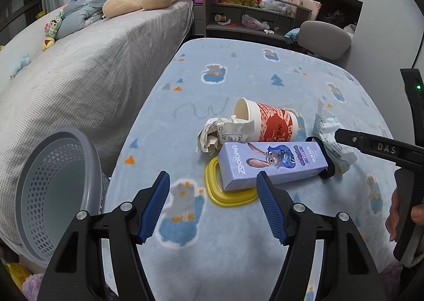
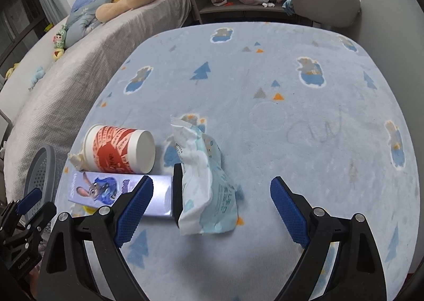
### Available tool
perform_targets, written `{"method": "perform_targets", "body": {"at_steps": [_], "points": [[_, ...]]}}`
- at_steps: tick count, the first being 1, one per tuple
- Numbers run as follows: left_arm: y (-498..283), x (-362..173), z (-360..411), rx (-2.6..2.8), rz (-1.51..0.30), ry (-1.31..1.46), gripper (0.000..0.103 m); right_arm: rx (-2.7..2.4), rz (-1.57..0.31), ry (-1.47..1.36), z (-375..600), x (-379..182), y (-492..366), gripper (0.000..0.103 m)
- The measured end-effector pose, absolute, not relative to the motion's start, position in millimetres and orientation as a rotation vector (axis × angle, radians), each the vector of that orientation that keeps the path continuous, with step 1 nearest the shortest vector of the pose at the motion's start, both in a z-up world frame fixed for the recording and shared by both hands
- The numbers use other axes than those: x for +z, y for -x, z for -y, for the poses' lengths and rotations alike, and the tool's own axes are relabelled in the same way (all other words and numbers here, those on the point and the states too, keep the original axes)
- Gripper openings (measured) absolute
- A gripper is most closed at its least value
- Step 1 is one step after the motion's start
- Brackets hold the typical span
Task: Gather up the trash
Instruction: 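Grasp the white-blue wet wipes pack with the right tool, then reach the left tool to the purple toothpaste box beside the cup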
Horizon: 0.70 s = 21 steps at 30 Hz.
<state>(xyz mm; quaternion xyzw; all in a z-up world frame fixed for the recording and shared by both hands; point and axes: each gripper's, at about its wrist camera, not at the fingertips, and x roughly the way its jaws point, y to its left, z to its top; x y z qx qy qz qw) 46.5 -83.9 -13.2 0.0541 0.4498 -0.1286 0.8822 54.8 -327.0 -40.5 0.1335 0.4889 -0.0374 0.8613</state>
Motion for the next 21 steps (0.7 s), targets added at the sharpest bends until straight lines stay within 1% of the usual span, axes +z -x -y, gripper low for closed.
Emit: {"method": "perform_targets", "body": {"at_steps": [6, 9, 12, 14, 15, 17, 21], "points": [[-53, -19, 84, -0.259, -0.953, -0.105, 0.065, -0.088, -1.062, -0.280, 330, -55, -69, 0.087], [-56, -21, 85, -0.257, -0.958, -0.108, 0.065, -0.086, -1.081, -0.295, 333, -62, -72, 0.082], [-56, -22, 86, -0.258, -0.960, -0.108, 0.065, -0.076, -1.098, -0.303, 333, -66, -72, 0.073], [-56, -22, 86, -0.259, -0.961, -0.108, 0.065, -0.064, -1.105, -0.312, 333, -67, -71, 0.061], [-56, -22, 87, -0.260, -0.960, -0.109, 0.065, -0.053, -1.104, -0.320, 332, -67, -71, 0.059], [-56, -22, 86, -0.258, -0.960, -0.108, 0.065, -0.043, -1.100, -0.320, 331, -66, -71, 0.050], [-56, -21, 87, -0.256, -0.956, -0.107, 0.065, -0.041, -1.083, -0.300, 327, -61, -68, 0.048]]}}
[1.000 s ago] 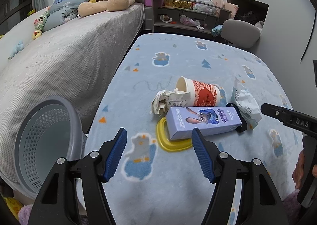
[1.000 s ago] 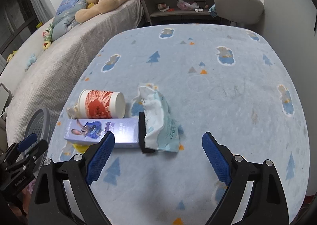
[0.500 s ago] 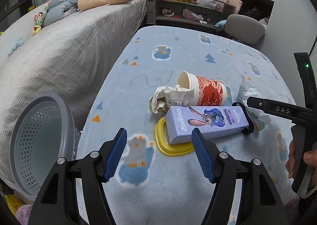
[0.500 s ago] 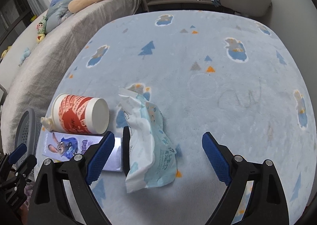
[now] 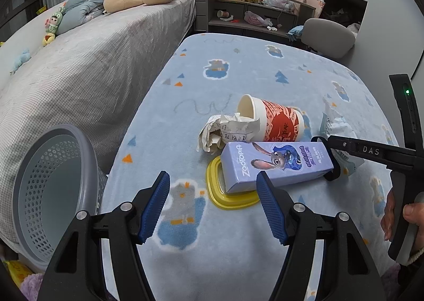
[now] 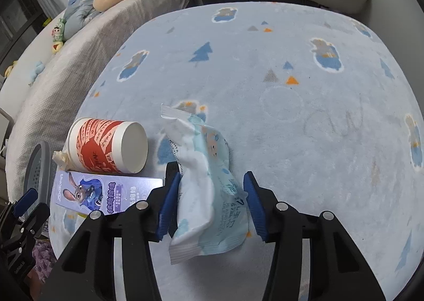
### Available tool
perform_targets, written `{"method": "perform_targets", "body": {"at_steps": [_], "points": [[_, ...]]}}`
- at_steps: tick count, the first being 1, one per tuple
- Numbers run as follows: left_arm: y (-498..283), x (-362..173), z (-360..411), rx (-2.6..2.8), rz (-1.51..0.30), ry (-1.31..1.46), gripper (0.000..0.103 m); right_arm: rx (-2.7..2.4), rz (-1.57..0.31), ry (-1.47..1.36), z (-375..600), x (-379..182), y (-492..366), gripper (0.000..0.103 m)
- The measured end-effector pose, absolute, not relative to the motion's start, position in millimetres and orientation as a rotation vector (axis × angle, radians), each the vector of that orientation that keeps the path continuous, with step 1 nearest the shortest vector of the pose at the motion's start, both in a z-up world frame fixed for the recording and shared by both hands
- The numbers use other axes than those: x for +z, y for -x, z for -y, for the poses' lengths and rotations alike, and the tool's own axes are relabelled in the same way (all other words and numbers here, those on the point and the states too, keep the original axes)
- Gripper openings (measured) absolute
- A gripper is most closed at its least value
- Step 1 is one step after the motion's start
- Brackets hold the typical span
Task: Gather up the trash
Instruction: 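Reach the left tool to the purple toothpaste box beside the cup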
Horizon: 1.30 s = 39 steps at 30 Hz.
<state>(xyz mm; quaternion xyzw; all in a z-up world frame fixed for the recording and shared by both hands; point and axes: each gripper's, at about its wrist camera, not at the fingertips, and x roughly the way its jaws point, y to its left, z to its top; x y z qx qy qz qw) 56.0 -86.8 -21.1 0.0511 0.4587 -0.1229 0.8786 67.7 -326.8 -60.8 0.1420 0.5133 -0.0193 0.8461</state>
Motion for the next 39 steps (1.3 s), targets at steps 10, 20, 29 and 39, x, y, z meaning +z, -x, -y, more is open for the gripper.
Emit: {"method": "perform_targets", "body": {"at_steps": [10, 20, 29, 39], "points": [[-56, -14, 81, -0.249, -0.943, -0.095, 0.065, -0.043, -1.031, -0.350, 336, -45, -57, 0.048], [-76, -3, 85, -0.265, -0.928, -0.089, 0.065, -0.050, -0.992, -0.393, 347, -32, -49, 0.048], [-75, -19, 85, -0.252, -0.962, -0.087, 0.065, -0.042, -0.989, -0.408, 352, -32, -46, 0.048], [-100, -27, 70, -0.163, -0.937, -0.110, 0.065, -0.037, -0.985, -0.415, 353, -31, -44, 0.048]]}}
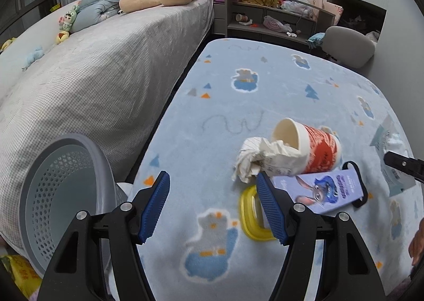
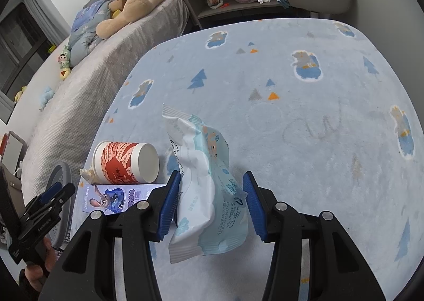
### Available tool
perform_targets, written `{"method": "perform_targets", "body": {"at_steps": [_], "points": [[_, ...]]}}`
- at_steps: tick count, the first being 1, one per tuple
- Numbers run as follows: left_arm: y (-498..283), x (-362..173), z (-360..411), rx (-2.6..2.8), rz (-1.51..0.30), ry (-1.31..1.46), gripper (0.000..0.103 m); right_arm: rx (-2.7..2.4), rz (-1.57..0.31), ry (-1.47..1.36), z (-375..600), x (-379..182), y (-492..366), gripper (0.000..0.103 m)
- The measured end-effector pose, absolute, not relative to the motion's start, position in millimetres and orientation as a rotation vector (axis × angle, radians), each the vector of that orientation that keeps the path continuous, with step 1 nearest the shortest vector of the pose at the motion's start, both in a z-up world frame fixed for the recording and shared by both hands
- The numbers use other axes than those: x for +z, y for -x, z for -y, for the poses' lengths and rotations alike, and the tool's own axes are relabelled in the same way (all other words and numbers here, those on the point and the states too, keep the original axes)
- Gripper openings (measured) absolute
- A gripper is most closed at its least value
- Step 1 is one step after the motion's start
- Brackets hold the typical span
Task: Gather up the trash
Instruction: 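Reach the left tool to the purple toothpaste box beside the cup, then grasp the purple toothpaste box by its end with the left tool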
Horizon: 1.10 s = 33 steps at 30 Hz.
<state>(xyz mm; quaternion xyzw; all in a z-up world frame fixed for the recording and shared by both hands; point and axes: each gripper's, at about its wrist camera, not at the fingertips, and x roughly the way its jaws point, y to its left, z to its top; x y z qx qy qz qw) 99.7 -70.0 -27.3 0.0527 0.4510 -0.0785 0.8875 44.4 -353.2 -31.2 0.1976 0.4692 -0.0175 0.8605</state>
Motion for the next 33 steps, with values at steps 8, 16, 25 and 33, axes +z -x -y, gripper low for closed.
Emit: {"method": "perform_targets", "body": {"at_steps": [8, 16, 25, 33], "points": [[-121, -41, 82, -0.175, -0.944, -0.152, 0.065, -0.035, -0.986, -0.416, 353, -31, -44, 0.048], [-112, -47, 89, -0.218, -0.948, -0.156, 0.065, -0.026, -0.978, -0.422, 352, -28, -42, 0.048], [-91, -47, 95, -0.262, -0.960, -0.147, 0.065, -0.025, -0.966, -0.437, 358, -25, -38, 0.048], [-63, -50, 105, -0.318, -0.982, -0.156, 0.065, -0.027, -0.957, -0.447, 364, -24, -35, 0.048]]}}
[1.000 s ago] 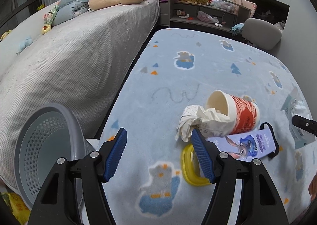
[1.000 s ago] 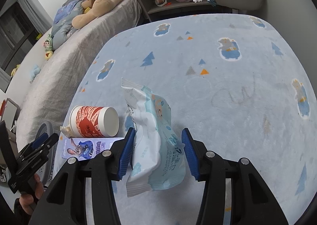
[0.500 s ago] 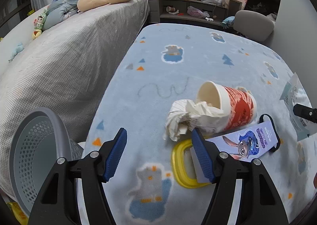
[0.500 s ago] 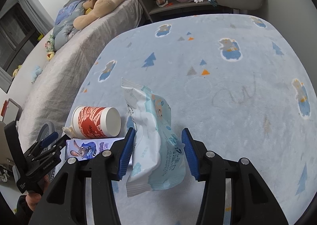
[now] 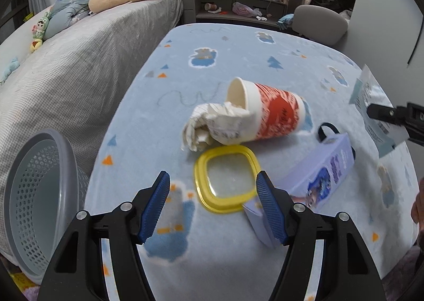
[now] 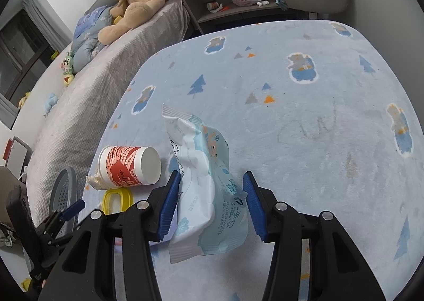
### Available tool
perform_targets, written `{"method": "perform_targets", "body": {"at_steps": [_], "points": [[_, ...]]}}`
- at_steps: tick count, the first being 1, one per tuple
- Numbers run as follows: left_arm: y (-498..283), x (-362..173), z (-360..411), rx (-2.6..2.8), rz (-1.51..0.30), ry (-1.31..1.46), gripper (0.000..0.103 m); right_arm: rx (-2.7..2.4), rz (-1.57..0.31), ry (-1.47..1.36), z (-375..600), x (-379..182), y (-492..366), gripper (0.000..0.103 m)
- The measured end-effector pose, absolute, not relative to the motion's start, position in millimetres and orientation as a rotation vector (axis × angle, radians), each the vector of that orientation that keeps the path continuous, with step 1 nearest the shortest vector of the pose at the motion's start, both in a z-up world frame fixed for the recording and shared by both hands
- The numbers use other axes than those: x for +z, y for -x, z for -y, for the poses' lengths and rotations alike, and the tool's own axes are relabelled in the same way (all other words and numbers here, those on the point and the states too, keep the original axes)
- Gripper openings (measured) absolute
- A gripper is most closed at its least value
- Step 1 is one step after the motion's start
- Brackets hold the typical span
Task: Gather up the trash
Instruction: 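Grasp the purple toothpaste box by its end with the left tool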
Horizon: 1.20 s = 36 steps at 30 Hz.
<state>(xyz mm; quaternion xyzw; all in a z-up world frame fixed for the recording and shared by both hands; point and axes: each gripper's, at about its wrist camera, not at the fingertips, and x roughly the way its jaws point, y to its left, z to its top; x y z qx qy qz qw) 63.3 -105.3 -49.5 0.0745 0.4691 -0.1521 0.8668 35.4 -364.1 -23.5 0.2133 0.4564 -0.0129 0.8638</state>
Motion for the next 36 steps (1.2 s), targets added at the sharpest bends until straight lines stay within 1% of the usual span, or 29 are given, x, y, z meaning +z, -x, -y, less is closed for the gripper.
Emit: {"method": "perform_targets", "body": {"at_steps": [6, 21, 29, 36], "points": [[-44, -49, 117, -0.365, -0.982, -0.184, 0.065, -0.031, -0.947, -0.454, 368, -22, -33, 0.048], [-28, -30, 156, -0.550, -0.944, -0.292, 0.065, -0.037, -0.940, -0.466, 377, -22, -29, 0.048], [-23, -40, 181, -0.740, -0.981, -0.447, 0.065, -0.040, -0.931, -0.474, 382, -19, -26, 0.048], [-28, -55, 195, -0.810, -1.022, -0.507, 0.065, -0.038, -0.927, -0.476, 381, -19, -26, 0.048]]}}
